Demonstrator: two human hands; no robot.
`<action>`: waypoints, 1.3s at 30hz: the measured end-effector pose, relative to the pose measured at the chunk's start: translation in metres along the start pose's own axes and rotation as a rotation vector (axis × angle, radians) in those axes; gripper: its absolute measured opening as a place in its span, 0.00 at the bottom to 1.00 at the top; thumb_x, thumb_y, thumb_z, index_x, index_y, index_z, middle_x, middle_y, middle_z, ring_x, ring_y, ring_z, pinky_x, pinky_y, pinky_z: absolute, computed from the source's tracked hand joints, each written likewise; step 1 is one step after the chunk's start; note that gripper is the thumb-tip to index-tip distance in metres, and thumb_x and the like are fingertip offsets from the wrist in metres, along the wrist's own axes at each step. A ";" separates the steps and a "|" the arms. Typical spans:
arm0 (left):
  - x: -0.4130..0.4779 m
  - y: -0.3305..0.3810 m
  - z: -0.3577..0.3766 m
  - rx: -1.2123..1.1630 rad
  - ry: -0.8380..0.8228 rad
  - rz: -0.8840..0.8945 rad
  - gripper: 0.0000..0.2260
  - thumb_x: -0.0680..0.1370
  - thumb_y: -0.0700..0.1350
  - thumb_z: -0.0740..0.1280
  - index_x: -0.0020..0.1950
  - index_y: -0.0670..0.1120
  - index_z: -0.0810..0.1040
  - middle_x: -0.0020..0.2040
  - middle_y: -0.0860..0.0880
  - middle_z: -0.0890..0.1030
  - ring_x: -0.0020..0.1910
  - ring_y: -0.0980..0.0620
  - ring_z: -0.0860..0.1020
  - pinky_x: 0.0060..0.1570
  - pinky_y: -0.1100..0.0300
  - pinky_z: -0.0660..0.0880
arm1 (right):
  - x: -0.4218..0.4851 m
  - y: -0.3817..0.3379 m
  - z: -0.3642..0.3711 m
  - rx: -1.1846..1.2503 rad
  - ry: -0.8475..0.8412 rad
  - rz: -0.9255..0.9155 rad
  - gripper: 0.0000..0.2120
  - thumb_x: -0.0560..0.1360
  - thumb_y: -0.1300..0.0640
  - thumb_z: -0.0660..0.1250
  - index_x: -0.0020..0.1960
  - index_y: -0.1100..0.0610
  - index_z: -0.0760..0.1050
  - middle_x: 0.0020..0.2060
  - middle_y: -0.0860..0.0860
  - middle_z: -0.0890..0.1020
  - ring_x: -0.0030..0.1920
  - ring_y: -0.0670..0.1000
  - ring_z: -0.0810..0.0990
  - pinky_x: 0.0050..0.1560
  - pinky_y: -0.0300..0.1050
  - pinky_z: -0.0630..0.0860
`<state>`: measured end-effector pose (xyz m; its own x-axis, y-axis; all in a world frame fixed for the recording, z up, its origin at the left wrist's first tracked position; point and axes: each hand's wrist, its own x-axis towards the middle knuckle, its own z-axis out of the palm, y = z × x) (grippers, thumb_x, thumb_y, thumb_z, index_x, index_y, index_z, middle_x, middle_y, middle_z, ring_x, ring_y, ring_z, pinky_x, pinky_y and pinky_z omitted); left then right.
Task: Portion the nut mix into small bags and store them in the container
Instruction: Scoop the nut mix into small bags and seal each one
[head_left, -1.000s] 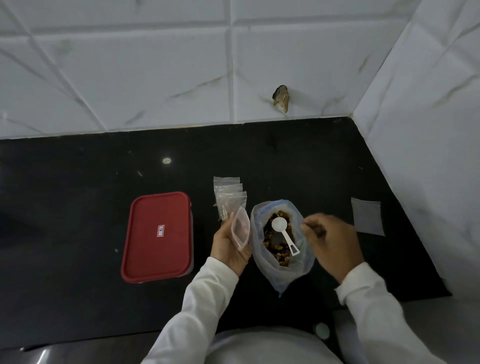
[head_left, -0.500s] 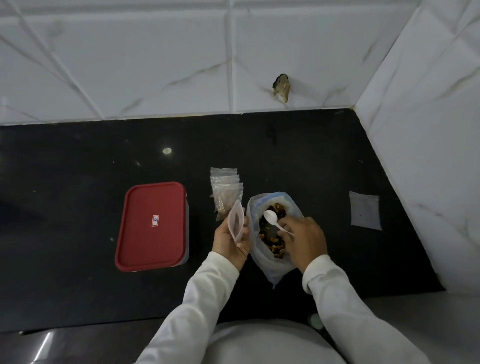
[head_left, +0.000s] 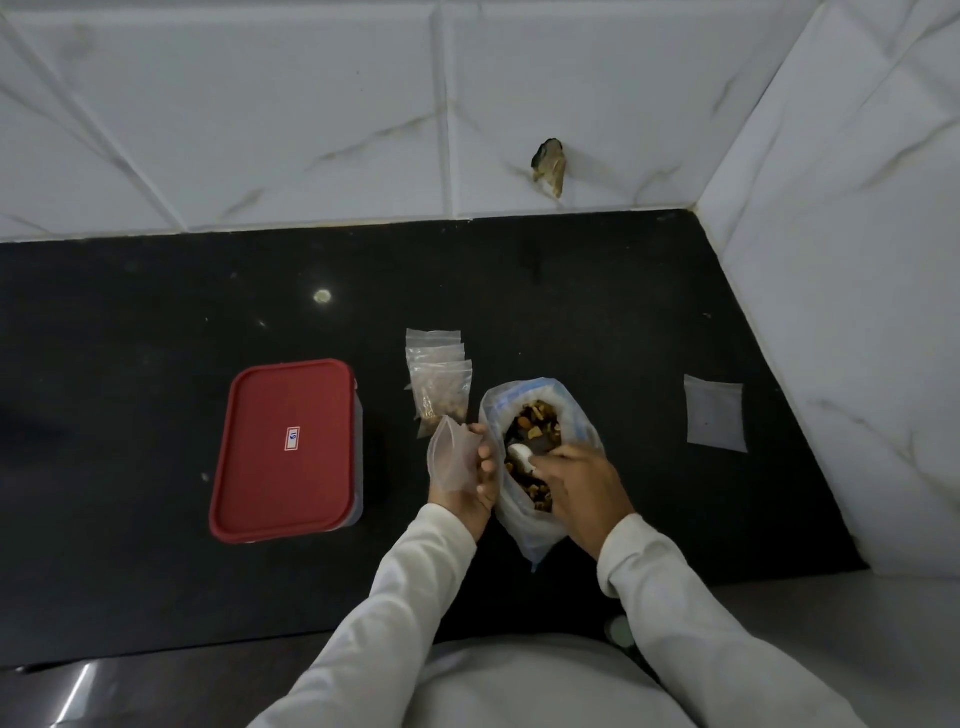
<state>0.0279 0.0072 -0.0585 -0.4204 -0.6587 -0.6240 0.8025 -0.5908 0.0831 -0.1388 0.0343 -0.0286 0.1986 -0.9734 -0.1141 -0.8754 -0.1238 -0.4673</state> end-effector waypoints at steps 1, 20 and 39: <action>0.001 -0.001 0.003 0.080 0.051 0.056 0.14 0.78 0.55 0.60 0.46 0.47 0.79 0.33 0.50 0.76 0.25 0.56 0.75 0.20 0.66 0.70 | 0.000 -0.001 -0.001 0.047 0.028 0.001 0.11 0.71 0.65 0.69 0.53 0.58 0.84 0.46 0.57 0.83 0.48 0.58 0.81 0.48 0.47 0.77; -0.003 -0.012 0.024 0.410 0.342 0.153 0.12 0.76 0.52 0.68 0.55 0.47 0.82 0.58 0.41 0.81 0.59 0.42 0.78 0.61 0.46 0.74 | 0.000 -0.016 -0.005 0.342 -0.027 0.316 0.10 0.74 0.62 0.67 0.47 0.51 0.85 0.45 0.45 0.85 0.49 0.47 0.81 0.54 0.41 0.75; -0.017 0.002 0.028 0.230 0.256 0.051 0.16 0.78 0.54 0.67 0.59 0.45 0.80 0.36 0.47 0.81 0.27 0.54 0.76 0.18 0.66 0.66 | 0.004 -0.013 -0.031 0.860 -0.019 0.748 0.11 0.77 0.61 0.66 0.46 0.49 0.85 0.44 0.50 0.84 0.44 0.47 0.78 0.46 0.38 0.75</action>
<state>0.0250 0.0039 -0.0261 -0.2389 -0.5696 -0.7864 0.6914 -0.6684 0.2741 -0.1402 0.0259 0.0046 -0.2334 -0.7435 -0.6267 -0.1865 0.6668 -0.7215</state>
